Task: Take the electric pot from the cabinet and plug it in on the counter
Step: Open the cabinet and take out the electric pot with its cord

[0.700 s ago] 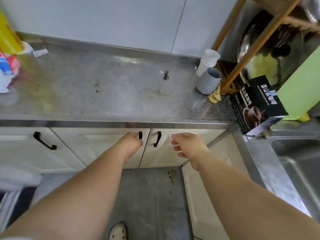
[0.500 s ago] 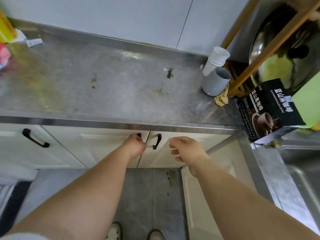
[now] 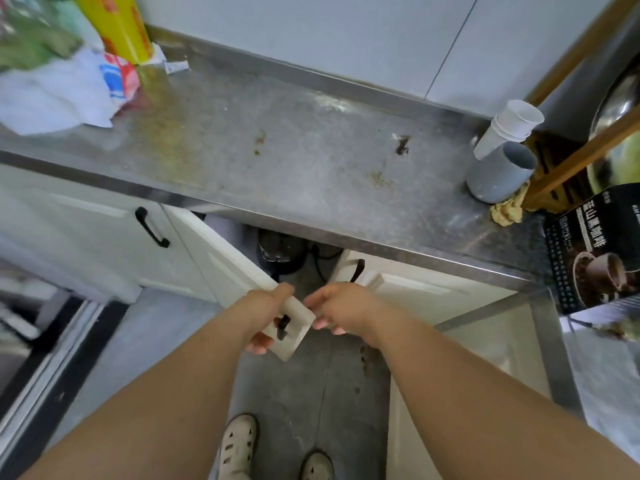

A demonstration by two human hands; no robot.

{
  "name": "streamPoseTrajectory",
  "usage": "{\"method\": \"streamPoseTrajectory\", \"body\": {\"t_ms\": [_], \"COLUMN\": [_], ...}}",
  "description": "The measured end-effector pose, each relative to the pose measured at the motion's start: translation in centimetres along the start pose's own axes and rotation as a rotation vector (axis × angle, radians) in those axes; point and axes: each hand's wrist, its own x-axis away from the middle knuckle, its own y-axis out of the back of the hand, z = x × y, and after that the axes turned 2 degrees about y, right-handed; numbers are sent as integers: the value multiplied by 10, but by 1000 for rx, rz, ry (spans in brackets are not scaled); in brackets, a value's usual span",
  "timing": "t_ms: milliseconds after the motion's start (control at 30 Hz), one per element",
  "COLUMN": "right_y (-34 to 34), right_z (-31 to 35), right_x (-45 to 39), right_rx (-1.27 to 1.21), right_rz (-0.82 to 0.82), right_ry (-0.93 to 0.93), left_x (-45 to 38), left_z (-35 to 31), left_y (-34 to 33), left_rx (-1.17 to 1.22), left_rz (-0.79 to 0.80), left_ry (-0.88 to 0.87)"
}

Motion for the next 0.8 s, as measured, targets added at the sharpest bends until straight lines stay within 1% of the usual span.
{"method": "streamPoseTrajectory", "body": {"t_ms": [100,167,300,367,433,467,633,700,800], "right_y": [-15,-29,-37,-36,-34,-35,-50,-56,-59], "right_z": [9,16,24,31,39,43,58,59,56], "right_x": [5,6,6,4,1,0,-8,-9,-10], "right_rx": [75,134,108,102,116,119,116,109,97], "right_rz": [166,197,97,59,24,10,-3,11,27], "right_ry": [-19,7,70,79,93,108,157,155,131], "left_x": [13,25,35,36,30,28,21,19,18], "left_z": [15,25,38,48,60,67,96,102,102], "left_y": [19,35,49,58,69,76,113,127,138], "left_rx": [-60,-87,-25,-113,-198,-251,-449,-498,-414], "left_rz": [51,30,-126,-265,-452,-506,-622,-598,-569], "left_ry": [86,111,102,101,84,98,203,220,242]}}
